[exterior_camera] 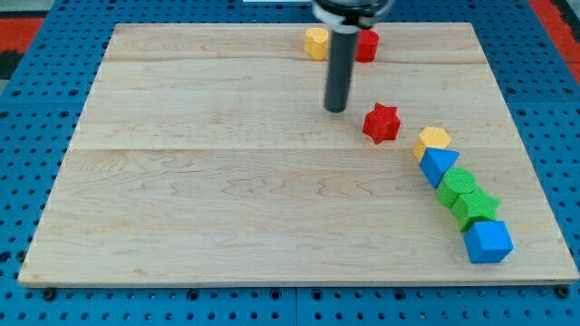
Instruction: Move the red circle above the red star
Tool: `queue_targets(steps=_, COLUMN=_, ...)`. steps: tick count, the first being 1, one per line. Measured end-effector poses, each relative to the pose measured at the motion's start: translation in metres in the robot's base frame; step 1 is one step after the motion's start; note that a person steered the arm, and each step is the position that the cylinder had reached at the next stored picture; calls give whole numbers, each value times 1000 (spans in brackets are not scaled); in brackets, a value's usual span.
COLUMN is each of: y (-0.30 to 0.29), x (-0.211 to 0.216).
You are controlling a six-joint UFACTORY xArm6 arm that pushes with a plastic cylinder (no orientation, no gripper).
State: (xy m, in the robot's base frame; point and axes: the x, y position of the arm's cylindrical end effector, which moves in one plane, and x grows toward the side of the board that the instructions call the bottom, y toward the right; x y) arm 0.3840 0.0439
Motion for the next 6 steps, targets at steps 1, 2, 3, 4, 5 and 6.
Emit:
queue_targets(steps=1, y=21, x=22)
queue_targets(steps=2, y=72, x=22)
queue_targets(steps=3, y=97, x=18)
queue_targets(steps=4, y=74, x=-7)
queue_targets(steps=5, y=69, x=-73)
queue_targets(steps=6, y=151, x=-105)
